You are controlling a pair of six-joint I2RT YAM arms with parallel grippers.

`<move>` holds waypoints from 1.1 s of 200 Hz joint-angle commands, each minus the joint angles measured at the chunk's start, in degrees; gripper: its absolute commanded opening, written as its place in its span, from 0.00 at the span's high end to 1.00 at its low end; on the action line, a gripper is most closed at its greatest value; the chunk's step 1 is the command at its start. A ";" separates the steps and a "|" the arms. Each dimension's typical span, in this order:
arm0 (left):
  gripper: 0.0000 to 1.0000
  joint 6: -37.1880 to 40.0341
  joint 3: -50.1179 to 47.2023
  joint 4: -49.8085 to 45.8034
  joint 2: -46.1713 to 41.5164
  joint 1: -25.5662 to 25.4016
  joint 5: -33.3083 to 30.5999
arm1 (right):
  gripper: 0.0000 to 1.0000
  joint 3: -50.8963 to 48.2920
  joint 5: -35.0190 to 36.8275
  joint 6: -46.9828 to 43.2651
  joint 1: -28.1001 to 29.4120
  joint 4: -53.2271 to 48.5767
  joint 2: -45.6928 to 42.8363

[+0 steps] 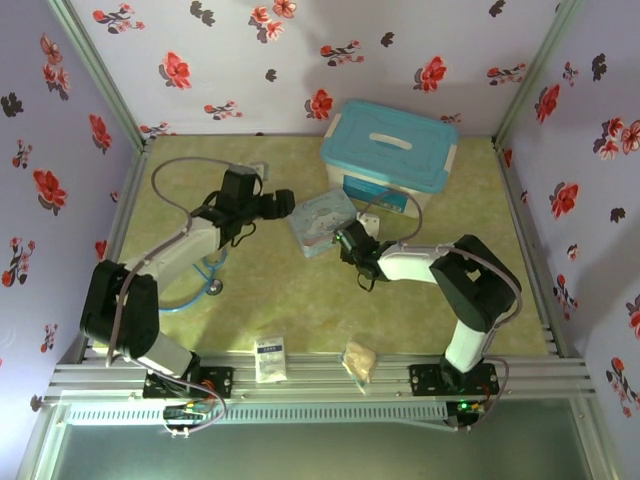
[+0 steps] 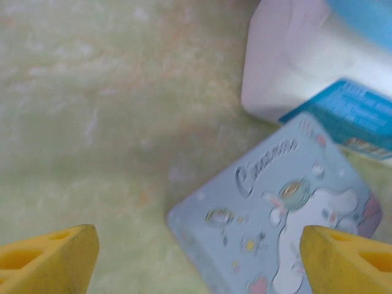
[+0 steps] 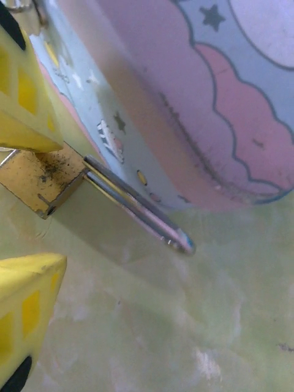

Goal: Unlock a padlock with a key

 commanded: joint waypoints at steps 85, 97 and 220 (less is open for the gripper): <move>0.15 -5.62 -17.07 0.31 -18.11 -0.35 1.07 | 0.61 -1.95 1.70 0.52 -0.34 -7.74 -1.97; 0.15 -5.80 -17.82 0.10 -19.32 -0.32 1.04 | 0.60 -3.99 2.02 0.27 -0.36 -8.45 -4.08; 0.15 -8.51 -20.62 0.41 -22.16 -3.13 4.08 | 0.40 -3.86 -11.06 -13.37 -4.50 -4.46 -8.27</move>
